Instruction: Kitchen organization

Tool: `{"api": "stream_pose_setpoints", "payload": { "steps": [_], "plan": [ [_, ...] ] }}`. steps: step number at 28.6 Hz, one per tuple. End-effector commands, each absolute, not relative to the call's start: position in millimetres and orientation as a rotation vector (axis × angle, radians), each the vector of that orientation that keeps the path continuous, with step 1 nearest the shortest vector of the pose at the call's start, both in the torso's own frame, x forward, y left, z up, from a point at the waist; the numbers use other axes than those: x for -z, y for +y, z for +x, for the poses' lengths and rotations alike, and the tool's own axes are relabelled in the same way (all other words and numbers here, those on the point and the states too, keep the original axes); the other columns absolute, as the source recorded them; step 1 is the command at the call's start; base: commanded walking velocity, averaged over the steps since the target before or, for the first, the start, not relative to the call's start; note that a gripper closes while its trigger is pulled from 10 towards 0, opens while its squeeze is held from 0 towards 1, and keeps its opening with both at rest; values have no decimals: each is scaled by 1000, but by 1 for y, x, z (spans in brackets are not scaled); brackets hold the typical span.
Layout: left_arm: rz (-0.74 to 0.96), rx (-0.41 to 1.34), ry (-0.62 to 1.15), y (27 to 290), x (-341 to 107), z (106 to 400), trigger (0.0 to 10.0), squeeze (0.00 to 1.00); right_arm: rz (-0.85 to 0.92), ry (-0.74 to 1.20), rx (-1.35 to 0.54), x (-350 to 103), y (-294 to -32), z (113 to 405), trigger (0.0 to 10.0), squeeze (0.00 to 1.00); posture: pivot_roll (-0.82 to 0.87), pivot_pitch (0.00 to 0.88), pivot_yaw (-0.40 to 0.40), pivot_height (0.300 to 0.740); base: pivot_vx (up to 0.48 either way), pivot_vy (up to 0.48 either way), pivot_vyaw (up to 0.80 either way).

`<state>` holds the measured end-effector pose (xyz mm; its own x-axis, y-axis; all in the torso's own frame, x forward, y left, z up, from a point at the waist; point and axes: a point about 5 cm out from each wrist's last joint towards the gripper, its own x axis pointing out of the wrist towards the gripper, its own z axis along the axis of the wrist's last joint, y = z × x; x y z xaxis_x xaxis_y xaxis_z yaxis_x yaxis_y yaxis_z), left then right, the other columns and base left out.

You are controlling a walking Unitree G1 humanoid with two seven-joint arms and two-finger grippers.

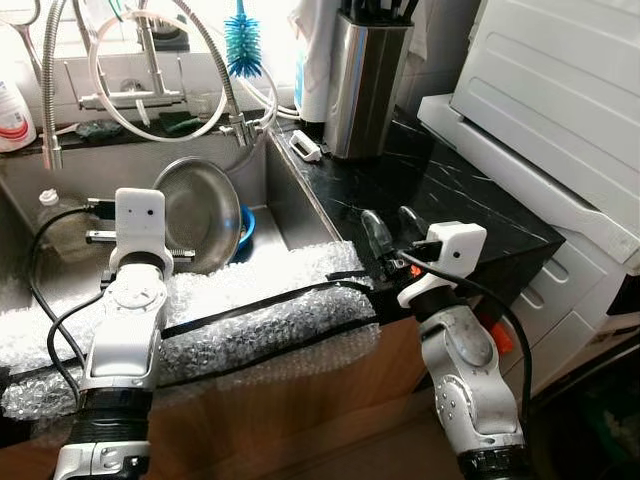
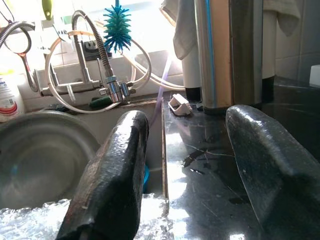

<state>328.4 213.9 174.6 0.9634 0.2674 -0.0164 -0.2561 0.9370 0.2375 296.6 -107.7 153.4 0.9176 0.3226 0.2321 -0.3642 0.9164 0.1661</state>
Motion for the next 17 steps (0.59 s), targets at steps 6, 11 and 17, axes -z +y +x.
{"api": "stream_pose_setpoints", "payload": {
  "steps": [6,11,17],
  "plan": [
    [243,-215,136,205,-168,331,10000,0,193,-200,-383,-155,-104,294,10000,0,-10,0,-52,740,0,0,0],
    [218,-187,237,202,-157,330,10000,0,219,-189,-371,-155,-104,295,10000,0,-9,0,-51,740,0,0,0],
    [222,-183,274,202,-153,327,10000,380,219,-186,-375,-155,-103,295,10000,0,-4,0,-53,740,0,0,0]
  ]
}}
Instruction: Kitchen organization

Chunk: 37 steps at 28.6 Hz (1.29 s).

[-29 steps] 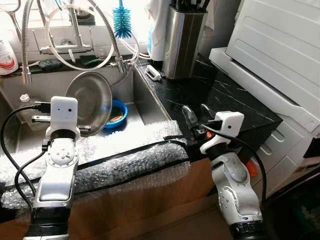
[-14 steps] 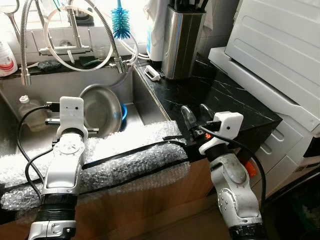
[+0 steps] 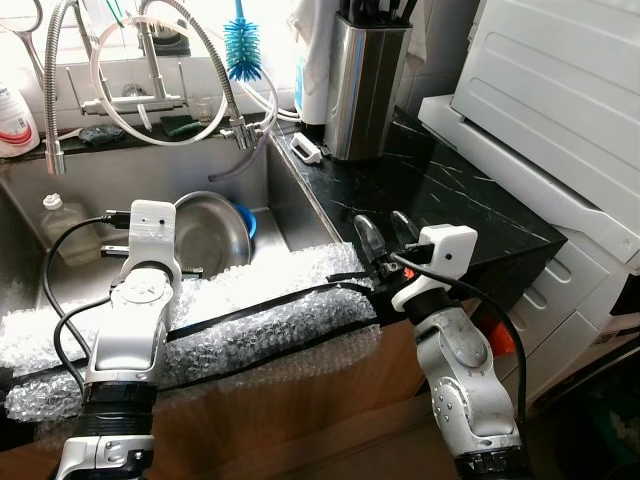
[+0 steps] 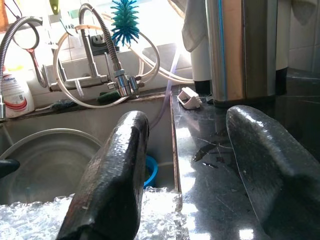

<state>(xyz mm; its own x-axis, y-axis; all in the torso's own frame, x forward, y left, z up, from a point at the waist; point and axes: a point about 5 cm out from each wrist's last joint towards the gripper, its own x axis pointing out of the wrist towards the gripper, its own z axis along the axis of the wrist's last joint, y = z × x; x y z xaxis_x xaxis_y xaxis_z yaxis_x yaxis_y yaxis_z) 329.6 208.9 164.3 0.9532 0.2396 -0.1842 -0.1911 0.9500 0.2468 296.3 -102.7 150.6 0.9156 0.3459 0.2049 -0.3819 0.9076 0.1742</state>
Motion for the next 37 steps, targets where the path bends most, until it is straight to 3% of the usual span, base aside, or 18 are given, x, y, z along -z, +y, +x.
{"api": "stream_pose_setpoints", "payload": {
  "steps": [1,16,17,18,23,26,37],
  "plan": [
    [224,-177,287,202,-152,327,10000,1000,217,-183,-375,-155,-104,295,10000,0,-6,0,-53,740,0,0,0],
    [215,-163,244,199,-157,327,10000,1000,217,-174,-377,-154,-103,297,10000,0,-3,0,-56,740,0,0,0],
    [233,-166,131,199,-170,327,10000,894,218,-176,-371,-154,-104,297,10000,0,-5,0,-57,740,0,0,0],
    [236,-165,59,198,-179,326,10000,0,219,-179,-366,-155,-105,297,10000,0,-5,0,-58,740,0,0,0],
    [242,-171,-169,201,-207,317,10000,0,222,-208,-334,-159,-111,297,10000,0,-5,0,-59,740,0,0,0],
    [244,-234,-317,216,-223,299,10000,0,201,-251,-296,-163,-120,297,10000,0,-2,0,-64,740,0,0,0],
    [340,-230,-317,239,-203,255,10000,0,176,-274,-219,-163,-138,291,10000,0,-4,0,-52,740,0,0,0]
  ]
}}
